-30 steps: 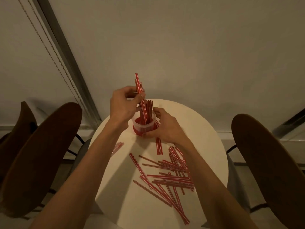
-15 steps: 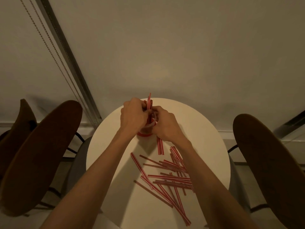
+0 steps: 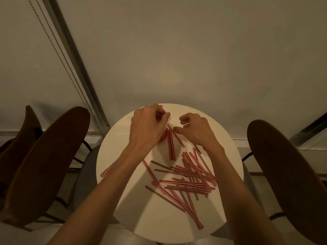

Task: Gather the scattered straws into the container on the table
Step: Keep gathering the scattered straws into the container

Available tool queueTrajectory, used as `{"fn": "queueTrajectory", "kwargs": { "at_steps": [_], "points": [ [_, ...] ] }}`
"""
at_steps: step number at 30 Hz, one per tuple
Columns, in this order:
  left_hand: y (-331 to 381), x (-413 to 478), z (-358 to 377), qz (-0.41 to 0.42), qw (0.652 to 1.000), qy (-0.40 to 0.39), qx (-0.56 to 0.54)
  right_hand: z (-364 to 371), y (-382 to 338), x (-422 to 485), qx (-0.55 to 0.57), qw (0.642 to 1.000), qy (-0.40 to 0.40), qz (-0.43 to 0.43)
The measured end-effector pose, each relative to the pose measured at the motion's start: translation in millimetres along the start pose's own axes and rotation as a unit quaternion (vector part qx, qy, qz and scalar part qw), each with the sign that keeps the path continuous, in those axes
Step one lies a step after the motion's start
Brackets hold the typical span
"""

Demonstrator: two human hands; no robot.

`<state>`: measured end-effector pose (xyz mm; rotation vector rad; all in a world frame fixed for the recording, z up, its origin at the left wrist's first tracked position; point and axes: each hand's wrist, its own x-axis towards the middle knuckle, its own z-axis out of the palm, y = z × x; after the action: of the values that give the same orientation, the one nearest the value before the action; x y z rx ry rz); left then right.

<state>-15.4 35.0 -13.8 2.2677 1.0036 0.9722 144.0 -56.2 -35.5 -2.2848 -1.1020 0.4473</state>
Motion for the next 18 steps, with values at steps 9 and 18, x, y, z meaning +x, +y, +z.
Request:
{"fn": "queueTrajectory", "kwargs": {
  "at_steps": [9,18],
  "points": [
    [-14,-76,21,0.016,0.989,-0.136,0.052,39,-2,-29,-0.141,0.99,0.001,0.014],
    [-22,-86,28,0.0,0.985,-0.159,0.062,37,-15,-45,-0.19,0.98,0.004,0.053]
  ]
}}
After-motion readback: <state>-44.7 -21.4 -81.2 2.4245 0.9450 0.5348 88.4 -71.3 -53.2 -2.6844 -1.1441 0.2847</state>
